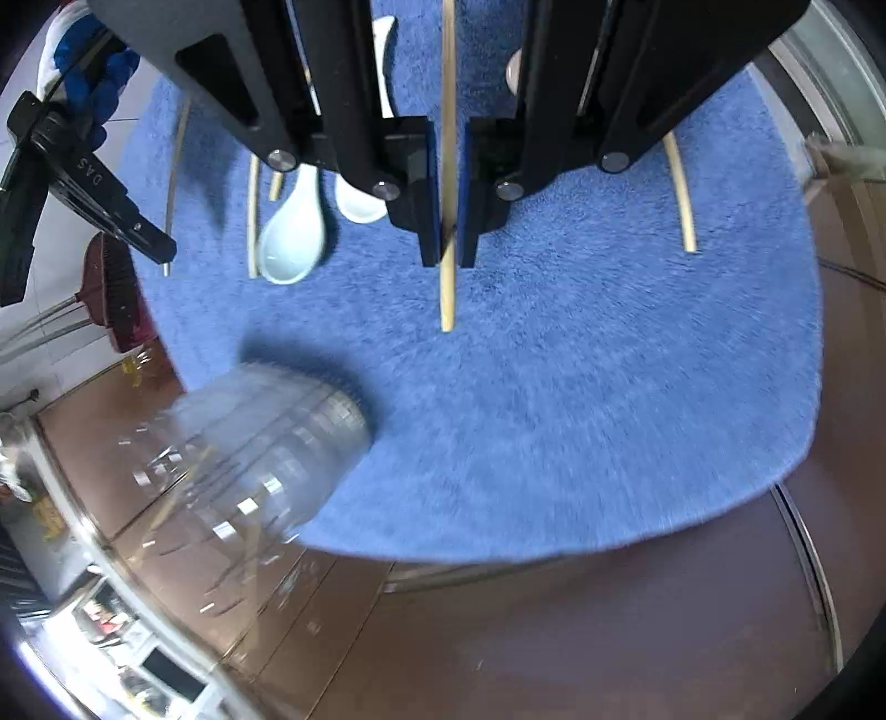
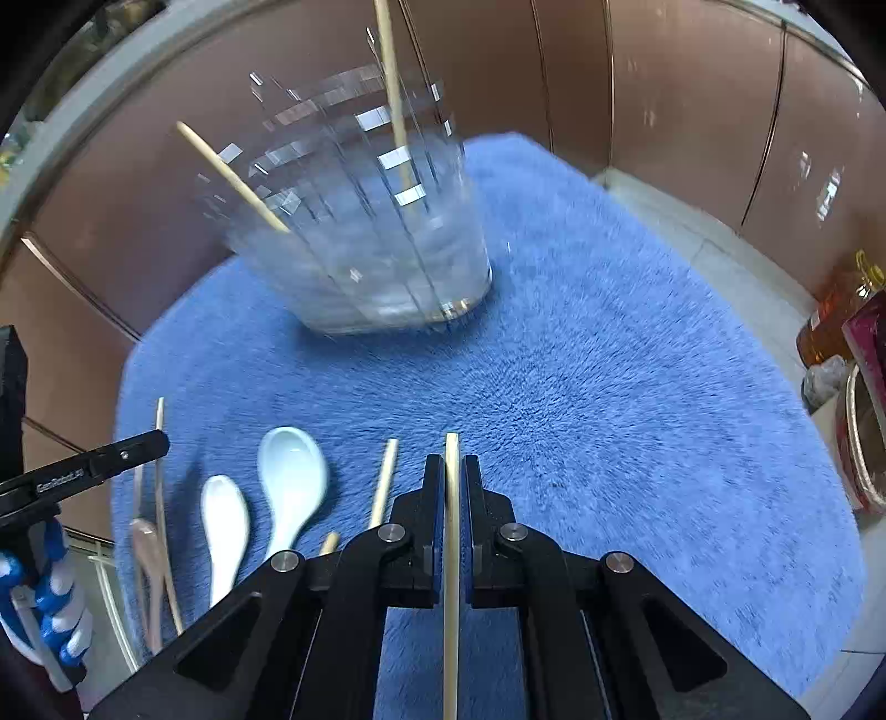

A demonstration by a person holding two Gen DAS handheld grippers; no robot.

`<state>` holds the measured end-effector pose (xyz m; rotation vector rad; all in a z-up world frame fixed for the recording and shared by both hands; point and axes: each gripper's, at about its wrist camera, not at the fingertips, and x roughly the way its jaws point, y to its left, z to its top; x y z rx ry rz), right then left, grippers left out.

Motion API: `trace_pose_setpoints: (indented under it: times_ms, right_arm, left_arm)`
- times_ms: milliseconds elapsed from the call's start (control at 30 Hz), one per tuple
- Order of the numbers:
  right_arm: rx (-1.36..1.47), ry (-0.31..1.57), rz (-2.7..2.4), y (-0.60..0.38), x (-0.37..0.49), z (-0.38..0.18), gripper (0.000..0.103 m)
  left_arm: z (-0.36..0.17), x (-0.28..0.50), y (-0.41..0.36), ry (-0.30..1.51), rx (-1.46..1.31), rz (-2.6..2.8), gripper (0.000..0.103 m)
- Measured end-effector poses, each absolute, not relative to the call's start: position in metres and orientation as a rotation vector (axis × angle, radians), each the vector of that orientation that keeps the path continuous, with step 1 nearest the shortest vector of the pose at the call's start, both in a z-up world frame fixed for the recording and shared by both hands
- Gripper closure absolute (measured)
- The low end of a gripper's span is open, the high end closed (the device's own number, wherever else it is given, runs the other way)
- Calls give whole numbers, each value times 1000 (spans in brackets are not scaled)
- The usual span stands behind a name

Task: Organize utensils
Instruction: 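Lift both held chopsticks and carry them over the utensil holder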

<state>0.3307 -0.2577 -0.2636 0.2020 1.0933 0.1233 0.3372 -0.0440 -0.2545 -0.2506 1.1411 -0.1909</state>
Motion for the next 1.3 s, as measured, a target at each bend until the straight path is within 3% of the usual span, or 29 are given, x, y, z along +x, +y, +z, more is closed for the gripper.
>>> trace_pose_setpoints:
  times_ms: [500,767,1100,1300]
  right_arm:
    - [177,789,171,-252,228,-170,98]
    - [125,552,204,-231,211,-110,98]
    - [119,237,234,-224,289,-54,98]
    - [135,131,217,-227,363,-56,98]
  left_arm:
    - [-160,235,-19,826,-213,-217,98]
    - [-93,220,-22,643,-238,-290,98]
    - [-27,285,-61,393,-268,-355,98]
    - [-19,349,-84,261,-276,-292,98]
